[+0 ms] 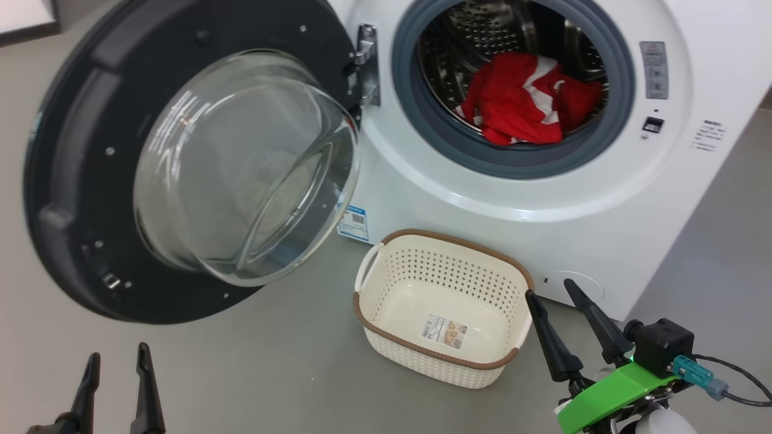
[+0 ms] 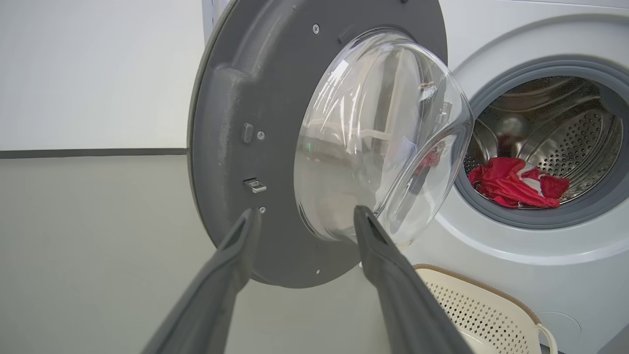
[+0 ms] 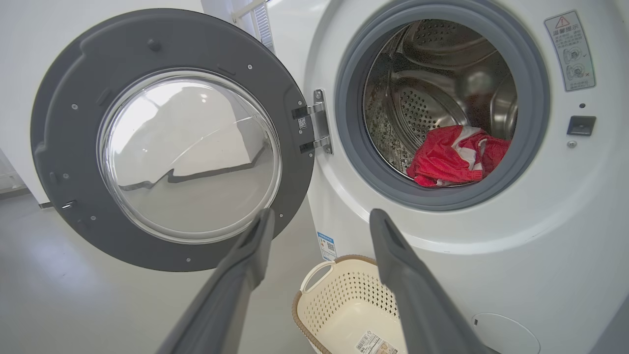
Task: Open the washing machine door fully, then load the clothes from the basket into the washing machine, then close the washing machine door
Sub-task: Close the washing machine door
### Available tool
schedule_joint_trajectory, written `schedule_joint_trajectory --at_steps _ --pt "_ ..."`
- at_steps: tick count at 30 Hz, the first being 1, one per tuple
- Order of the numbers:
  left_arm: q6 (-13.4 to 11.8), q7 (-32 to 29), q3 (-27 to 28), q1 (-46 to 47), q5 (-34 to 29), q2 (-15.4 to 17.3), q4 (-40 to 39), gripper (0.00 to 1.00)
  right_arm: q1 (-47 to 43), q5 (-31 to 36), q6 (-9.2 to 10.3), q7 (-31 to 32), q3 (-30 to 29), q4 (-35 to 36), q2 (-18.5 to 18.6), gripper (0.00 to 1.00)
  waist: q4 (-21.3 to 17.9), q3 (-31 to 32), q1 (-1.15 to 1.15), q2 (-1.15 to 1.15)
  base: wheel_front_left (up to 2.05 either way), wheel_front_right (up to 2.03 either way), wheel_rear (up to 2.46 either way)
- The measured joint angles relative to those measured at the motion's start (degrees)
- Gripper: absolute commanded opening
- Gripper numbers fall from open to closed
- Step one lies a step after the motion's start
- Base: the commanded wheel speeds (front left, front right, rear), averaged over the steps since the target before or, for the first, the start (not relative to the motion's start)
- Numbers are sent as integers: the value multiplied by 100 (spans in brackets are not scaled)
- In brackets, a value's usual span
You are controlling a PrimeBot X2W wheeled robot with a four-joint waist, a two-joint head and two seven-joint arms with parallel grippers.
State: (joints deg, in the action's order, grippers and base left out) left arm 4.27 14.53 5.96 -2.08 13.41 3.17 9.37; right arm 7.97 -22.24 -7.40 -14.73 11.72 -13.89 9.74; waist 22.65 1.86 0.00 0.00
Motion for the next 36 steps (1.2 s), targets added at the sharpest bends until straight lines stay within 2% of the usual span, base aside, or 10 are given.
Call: schedule_joint_trajectory --at_steps 8,17,36 --pt "-7 0 -31 0 -19 3 31 100 0 -11 0 0 44 -32 -29 100 352 28 0 0 0 0 0" --pt "-8 0 -42 0 -15 27 35 100 0 -12 0 0 78 -42 -51 100 575 40 0 0 0 0 0" --pt "-25 0 -41 0 -5 44 10 100 0 -21 0 0 138 -62 -41 100 522 2 0 0 0 0 0"
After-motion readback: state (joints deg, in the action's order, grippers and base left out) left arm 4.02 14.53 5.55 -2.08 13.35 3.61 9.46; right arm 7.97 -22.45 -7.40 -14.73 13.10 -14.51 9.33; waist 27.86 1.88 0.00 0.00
